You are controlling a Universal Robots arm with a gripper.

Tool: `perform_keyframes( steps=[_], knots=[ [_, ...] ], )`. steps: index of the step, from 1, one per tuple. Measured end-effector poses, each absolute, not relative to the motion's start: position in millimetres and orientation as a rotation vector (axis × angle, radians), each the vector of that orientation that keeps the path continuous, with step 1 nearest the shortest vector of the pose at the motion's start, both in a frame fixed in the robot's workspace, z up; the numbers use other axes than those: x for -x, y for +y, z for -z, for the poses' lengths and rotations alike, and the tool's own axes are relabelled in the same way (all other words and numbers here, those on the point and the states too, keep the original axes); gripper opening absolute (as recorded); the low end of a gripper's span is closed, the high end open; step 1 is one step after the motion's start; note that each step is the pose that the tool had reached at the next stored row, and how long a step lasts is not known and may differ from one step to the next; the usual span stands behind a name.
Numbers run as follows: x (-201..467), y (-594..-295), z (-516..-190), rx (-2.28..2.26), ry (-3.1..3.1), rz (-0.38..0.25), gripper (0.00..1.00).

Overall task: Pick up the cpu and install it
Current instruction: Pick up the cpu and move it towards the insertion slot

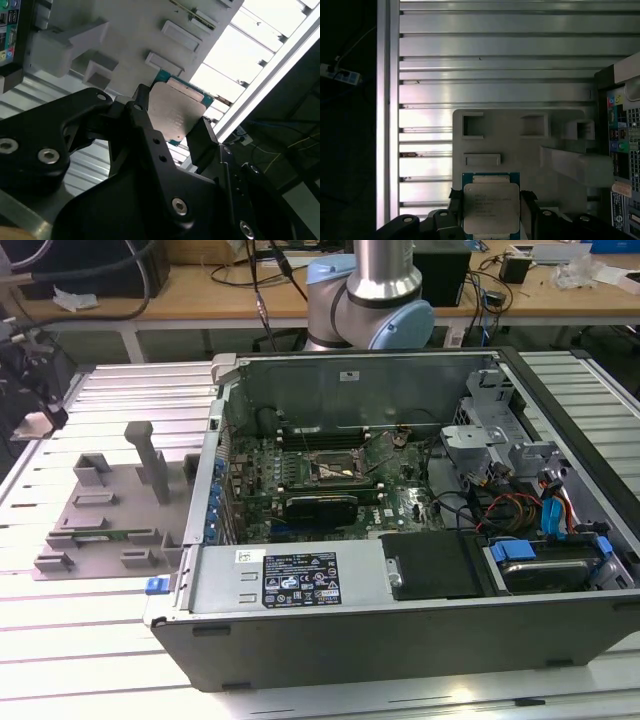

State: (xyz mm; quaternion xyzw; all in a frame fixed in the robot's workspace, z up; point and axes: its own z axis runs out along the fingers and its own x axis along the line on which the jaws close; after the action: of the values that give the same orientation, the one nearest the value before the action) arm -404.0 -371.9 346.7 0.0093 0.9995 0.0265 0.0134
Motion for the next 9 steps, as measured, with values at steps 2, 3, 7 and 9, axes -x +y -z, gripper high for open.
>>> perform_keyframes(
  steps=[2, 3, 7, 9],
  knots=[
    [404, -371, -356, -0.029, 3.114, -0.083, 0.55],
    [404, -371, -360, -0.029, 3.114, -0.083, 0.55],
    [404, -369, -376, -0.029, 3.114, -0.083, 0.55],
    [404, -368, -385, -0.029, 3.114, -0.083, 0.55]
  ],
)
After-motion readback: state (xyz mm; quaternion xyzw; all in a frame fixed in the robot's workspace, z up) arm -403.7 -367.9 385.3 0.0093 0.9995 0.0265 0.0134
